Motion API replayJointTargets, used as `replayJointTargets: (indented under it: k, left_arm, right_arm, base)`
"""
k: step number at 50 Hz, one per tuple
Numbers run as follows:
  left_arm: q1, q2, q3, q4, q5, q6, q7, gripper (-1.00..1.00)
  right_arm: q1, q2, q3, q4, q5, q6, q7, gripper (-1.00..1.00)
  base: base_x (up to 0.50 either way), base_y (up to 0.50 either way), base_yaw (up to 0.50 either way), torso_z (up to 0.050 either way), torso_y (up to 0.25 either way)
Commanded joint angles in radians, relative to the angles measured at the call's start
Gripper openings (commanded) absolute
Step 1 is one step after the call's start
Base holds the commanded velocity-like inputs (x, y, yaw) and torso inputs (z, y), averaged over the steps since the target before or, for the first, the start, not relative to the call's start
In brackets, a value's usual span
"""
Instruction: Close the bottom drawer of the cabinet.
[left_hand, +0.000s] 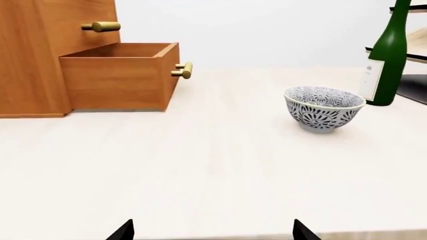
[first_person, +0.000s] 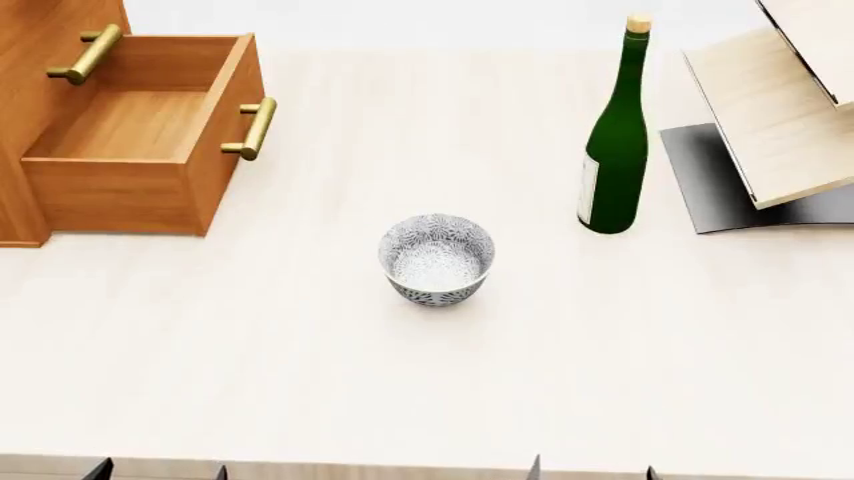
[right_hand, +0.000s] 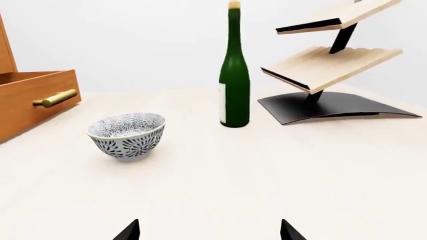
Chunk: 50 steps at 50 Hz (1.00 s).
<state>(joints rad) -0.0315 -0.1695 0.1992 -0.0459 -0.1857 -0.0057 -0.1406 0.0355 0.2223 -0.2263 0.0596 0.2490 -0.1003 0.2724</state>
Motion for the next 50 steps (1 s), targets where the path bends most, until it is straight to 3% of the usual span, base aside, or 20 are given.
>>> replayJointTargets:
  k: [1, 25, 50]
  left_arm:
    - [-0.007, 0.012, -0.006, -0.028, 0.012, 0.016, 0.014, 1.00]
    - [-0.002, 0.000, 0.005, -0.015, -0.003, 0.018, -0.003, 1.00]
    - [-0.004, -0.010, 0.020, -0.017, -0.014, 0.022, -0.011, 1.00]
  right_arm:
    - [0.003, -0.015, 0.024, 0.051, 0.019, -0.063, -0.038, 1.00]
    - [-0.001, -0.010, 0.008, 0.053, -0.017, -0.090, -0.009, 1.00]
    - [0.003, -0.003, -0.009, 0.051, -0.030, -0.081, 0.012, 1.00]
  base:
    - [0.00, 0.00, 0.00, 0.000, 0.000]
    - [0.00, 0.01, 0.00, 0.000, 0.000]
    - [0.00, 0.50, 0.00, 0.000, 0.000]
